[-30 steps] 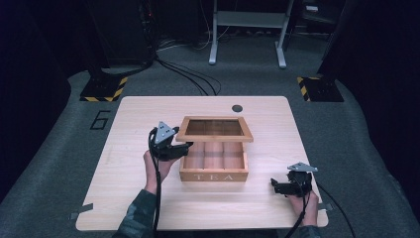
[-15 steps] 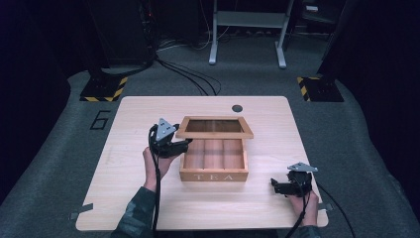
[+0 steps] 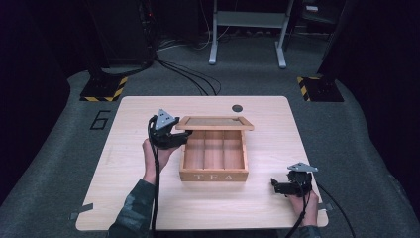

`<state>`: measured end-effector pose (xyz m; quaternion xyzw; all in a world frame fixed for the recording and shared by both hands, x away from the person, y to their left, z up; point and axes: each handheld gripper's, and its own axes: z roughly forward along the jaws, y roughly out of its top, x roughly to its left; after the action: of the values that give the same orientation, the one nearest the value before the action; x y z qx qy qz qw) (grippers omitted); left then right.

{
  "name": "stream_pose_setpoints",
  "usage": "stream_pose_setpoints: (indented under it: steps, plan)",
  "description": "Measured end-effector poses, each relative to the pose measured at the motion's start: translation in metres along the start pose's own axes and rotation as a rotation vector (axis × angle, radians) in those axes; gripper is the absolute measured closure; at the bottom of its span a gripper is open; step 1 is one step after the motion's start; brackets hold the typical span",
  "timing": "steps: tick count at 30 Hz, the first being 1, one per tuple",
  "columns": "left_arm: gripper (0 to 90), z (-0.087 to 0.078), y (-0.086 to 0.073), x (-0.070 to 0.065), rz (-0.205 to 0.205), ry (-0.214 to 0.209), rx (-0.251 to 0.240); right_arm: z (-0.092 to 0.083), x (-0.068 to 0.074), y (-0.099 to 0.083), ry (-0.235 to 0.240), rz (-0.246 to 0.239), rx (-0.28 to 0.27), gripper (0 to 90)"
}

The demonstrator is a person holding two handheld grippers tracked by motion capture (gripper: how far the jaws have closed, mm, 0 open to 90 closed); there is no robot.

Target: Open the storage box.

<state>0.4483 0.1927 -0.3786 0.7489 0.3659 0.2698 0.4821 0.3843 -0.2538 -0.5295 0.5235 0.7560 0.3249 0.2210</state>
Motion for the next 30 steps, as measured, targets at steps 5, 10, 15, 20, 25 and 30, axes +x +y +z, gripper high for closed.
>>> stream_pose_setpoints:
  steps: [5, 10, 15, 20, 25, 30]
  plan:
    - [39.3, 0.004, 0.004, 0.008, -0.041, -0.020, -0.002, 0.000, 0.000, 0.000, 0.001, 0.002, -0.003, 2.7]
    - [40.5, 0.007, 0.012, 0.014, -0.059, -0.021, -0.005, 0.000, 0.000, 0.000, 0.001, -0.001, -0.007, 2.9]
    - [41.0, 0.009, 0.021, 0.019, -0.071, -0.027, -0.002, 0.000, -0.001, 0.000, 0.003, -0.003, -0.005, 2.9]
    - [41.2, 0.012, 0.030, 0.024, -0.072, -0.029, 0.009, 0.000, -0.001, 0.000, 0.008, -0.004, -0.005, 2.9]
    - [41.4, 0.014, 0.034, 0.026, -0.072, -0.030, 0.014, 0.000, -0.001, 0.000, 0.003, -0.004, -0.006, 2.9]
    - [42.0, 0.016, 0.040, 0.029, -0.067, -0.030, 0.027, 0.000, -0.001, 0.000, 0.005, -0.004, -0.005, 3.0]
